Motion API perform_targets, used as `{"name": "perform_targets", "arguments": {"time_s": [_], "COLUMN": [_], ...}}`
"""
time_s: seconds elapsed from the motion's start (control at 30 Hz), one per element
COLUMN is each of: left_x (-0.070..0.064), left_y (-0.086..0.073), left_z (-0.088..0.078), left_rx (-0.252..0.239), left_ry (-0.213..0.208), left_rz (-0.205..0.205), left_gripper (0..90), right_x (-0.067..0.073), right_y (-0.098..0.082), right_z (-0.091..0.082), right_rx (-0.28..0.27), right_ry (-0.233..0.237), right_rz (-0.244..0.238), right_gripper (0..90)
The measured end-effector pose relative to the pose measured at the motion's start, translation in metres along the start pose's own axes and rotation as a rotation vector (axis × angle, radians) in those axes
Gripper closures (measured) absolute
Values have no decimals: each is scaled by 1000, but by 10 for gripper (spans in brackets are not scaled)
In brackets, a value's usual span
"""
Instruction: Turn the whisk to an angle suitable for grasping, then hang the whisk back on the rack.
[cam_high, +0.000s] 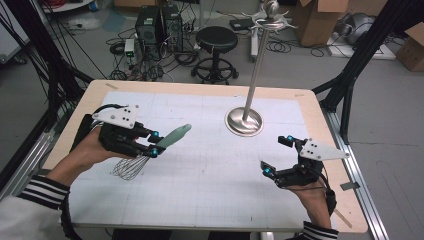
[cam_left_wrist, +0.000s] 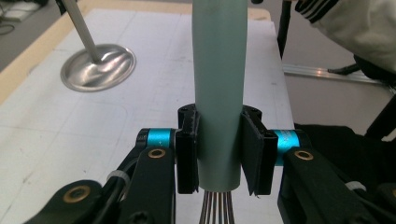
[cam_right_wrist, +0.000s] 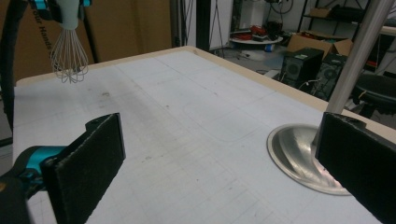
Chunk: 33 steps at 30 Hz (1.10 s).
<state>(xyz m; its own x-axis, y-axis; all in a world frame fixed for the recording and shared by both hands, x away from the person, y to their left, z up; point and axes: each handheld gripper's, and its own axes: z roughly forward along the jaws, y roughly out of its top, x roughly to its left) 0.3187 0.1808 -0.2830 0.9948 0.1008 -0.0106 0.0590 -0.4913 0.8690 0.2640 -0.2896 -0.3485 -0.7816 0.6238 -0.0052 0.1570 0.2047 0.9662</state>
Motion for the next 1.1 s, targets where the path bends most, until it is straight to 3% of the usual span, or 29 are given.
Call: {"name": "perform_targets", "arguments": {"time_s": [0.23, 0.47, 0.7, 1.1], "left_x": [-5, -9, -10, -9], "left_y": [13, 27, 39, 45], "left_z": [-4, -3, 1, 10], "left_rx": [-71, -145, -181, -181], "left_ry": [-8, -2, -3, 2], "left_rz": [28, 30, 44, 59], "left_gripper": [694, 694, 694, 694], "right_x": [-1, -1, -2, -4], "right_y": [7, 17, 14, 13], "right_z": [0, -5, -6, -10], "right_rx": [19, 13, 15, 14], "right_ry": [18, 13, 9, 13], "right_rz": [-13, -30, -23, -27], "right_gripper": [6, 6, 6, 6]}}
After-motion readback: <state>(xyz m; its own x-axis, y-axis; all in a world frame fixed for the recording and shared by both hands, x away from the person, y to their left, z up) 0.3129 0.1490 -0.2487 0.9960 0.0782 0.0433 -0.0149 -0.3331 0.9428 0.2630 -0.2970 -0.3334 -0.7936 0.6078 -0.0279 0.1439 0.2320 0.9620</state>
